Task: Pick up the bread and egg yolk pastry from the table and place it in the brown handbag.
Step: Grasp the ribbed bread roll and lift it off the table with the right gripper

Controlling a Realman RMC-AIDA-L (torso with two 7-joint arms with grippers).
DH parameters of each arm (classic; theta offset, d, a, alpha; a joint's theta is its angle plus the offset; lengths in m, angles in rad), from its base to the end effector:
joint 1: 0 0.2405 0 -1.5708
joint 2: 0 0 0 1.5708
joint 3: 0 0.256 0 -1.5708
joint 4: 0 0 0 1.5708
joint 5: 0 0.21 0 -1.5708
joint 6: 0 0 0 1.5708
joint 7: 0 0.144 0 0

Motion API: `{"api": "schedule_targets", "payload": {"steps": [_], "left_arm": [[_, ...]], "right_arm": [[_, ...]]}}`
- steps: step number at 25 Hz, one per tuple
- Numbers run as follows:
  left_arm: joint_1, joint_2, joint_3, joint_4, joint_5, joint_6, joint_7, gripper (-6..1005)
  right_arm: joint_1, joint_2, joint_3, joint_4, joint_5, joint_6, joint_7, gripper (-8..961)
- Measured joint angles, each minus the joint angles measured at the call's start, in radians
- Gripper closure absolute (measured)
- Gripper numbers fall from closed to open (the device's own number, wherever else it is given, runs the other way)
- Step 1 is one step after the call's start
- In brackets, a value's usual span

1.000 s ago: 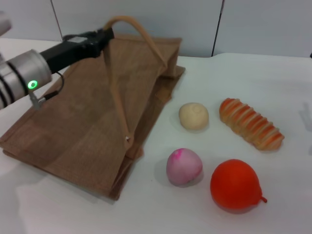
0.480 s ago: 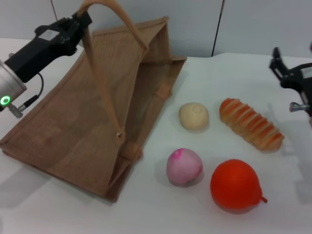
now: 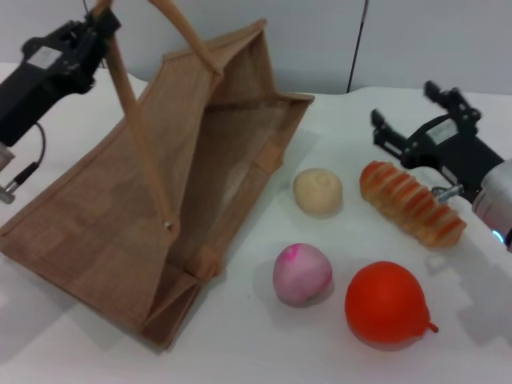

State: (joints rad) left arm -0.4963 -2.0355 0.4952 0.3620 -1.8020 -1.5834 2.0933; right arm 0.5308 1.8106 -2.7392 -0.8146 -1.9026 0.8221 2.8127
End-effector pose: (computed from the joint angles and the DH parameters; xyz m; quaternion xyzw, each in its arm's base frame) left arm -0.2727 0.3444 0.0665 -0.7541 -0.1865 -0.5132 0.3650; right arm 0.2363 0.3576 -0.0480 -0.8253 0.1280 0.2437 0.4930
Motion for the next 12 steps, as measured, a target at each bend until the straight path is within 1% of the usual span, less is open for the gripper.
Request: {"api": "schedule_targets", "payload": {"steps": [2,4,5,7,9,12], "left_arm": [[0.011,-0.001,-0.003,0.000,-0.020,-0.020,0.011,880],[0.018,-0.003,-0.008,-0.015,-0.042,-0.041,0.038,880],[0.019,-0.003,-0.010,-0.030,-0.055,-0.049,0.055,880],[0.020,0.000,-0.012,-0.058,-0.074,-0.057,0.078,880],[0.022,0.002,-0.012,-0.068,-0.083,-0.058,0.091,880],[0.021,0.002,-0.012,-0.068,-0.083,-0.059,0.095,880]], "right_arm": [[0.000,-0.053,0.004,-0.077,-0.013,-0.096,-0.008,64],[-0.001,-0.093,0.013,-0.135,-0.013,-0.190,-0.027,64],[0.000,-0.104,0.021,-0.153,-0.013,-0.228,-0.039,64],[0.000,-0.118,0.049,-0.179,-0.013,-0.309,-0.066,64],[-0.001,-0.122,0.086,-0.191,-0.015,-0.390,-0.096,64],[-0.004,-0.123,0.145,-0.199,-0.015,-0.515,-0.146,64]]}}
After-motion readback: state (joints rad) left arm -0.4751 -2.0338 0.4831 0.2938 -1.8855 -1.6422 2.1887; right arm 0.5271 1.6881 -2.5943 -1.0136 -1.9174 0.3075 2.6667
